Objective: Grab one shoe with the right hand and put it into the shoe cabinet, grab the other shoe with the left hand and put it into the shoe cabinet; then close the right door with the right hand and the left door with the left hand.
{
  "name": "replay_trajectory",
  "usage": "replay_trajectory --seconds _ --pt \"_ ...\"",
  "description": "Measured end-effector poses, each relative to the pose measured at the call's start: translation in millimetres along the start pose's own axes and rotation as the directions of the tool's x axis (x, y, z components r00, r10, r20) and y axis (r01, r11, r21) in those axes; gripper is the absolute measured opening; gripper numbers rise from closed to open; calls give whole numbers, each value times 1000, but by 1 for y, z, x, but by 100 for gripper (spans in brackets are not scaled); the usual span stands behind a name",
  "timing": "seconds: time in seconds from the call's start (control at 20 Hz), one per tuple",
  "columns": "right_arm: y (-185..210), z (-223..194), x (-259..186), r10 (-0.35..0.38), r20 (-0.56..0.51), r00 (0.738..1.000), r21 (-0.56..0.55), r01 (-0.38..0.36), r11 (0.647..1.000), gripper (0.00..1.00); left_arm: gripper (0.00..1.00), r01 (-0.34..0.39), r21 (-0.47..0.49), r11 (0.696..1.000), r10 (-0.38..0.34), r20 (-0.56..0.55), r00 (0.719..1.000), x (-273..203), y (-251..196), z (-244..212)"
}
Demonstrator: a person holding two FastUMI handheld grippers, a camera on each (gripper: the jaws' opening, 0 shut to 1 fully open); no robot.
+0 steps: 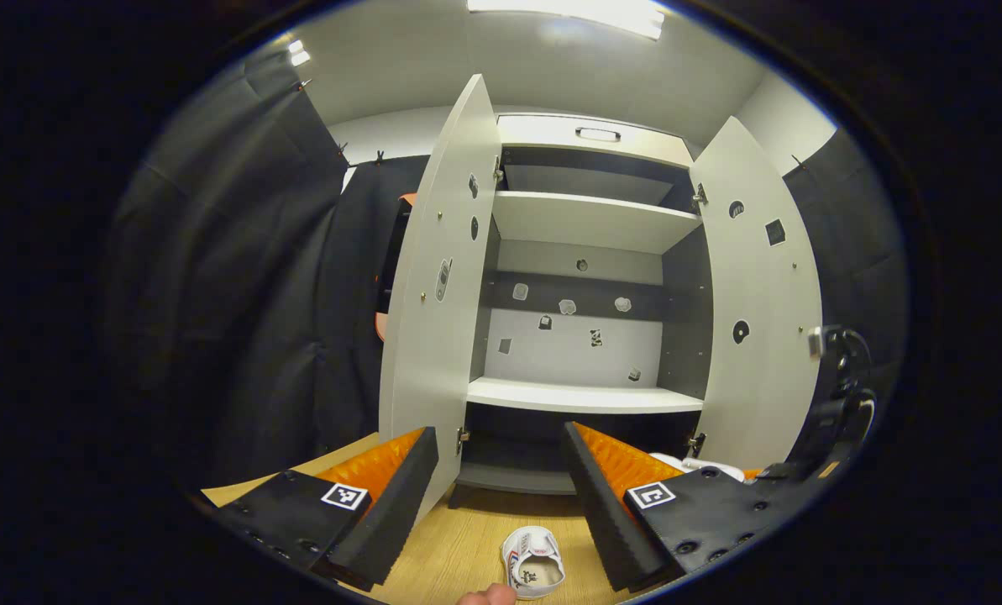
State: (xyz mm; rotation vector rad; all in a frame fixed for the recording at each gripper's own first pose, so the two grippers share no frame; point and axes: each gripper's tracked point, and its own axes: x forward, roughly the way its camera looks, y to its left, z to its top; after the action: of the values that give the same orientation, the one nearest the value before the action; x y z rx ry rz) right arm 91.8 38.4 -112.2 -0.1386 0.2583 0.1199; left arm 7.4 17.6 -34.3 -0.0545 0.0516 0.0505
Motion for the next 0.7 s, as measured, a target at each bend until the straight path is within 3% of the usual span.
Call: replay_trajectory --seconds 0.25,0.4,0.7 --pt "2 131 30 -5 173 985 -27 10 1000 0 96 5 -7 1000 -5 -9 1000 -5 1 -7" --pt "-9 181 76 -47 224 973 -41 58 997 0 96 -10 1 1000 10 -6 1000 -7 8 -7" --pt "-49 189 211 -180 95 979 -47 185 982 0 96 -24 23 999 24 -12 1000 -13 18 -9"
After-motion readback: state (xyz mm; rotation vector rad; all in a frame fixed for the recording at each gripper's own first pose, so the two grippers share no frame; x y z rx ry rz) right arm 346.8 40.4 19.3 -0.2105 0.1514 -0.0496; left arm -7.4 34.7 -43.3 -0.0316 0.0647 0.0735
